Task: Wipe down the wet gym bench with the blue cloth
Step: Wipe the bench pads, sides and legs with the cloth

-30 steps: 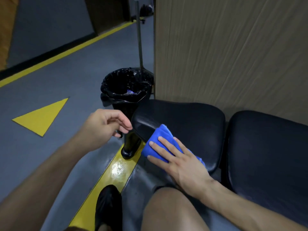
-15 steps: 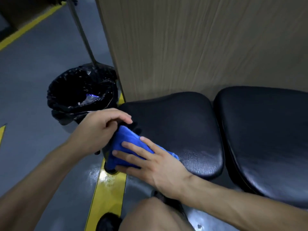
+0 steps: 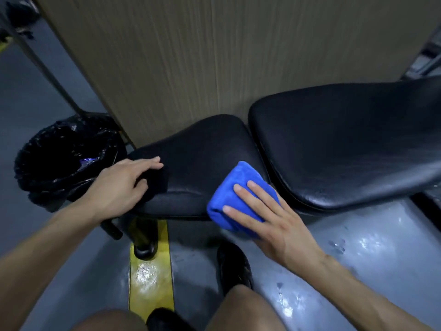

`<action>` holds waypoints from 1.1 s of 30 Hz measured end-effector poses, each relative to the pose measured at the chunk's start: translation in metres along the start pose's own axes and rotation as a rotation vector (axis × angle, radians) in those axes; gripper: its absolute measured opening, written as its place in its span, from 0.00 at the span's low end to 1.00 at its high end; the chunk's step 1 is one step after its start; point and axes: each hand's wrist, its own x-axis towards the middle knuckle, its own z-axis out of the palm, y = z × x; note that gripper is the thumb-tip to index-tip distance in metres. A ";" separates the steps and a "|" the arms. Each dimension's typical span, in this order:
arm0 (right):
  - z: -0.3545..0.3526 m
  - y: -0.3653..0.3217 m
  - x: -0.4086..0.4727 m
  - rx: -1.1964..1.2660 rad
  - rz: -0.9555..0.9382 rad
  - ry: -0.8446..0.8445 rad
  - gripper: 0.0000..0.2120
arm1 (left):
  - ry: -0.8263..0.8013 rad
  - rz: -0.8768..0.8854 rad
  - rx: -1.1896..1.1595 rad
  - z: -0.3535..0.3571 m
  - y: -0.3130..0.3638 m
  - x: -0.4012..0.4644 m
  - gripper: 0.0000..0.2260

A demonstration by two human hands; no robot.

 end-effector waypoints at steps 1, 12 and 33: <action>-0.001 -0.004 0.001 0.024 0.039 -0.011 0.41 | -0.020 -0.003 0.026 0.000 0.001 0.001 0.23; 0.005 -0.010 0.026 0.184 0.082 0.019 0.35 | -0.258 -0.175 0.094 0.005 0.034 -0.001 0.39; 0.012 -0.054 -0.052 1.058 0.721 0.479 0.27 | -0.362 -0.062 0.283 -0.002 0.052 -0.004 0.37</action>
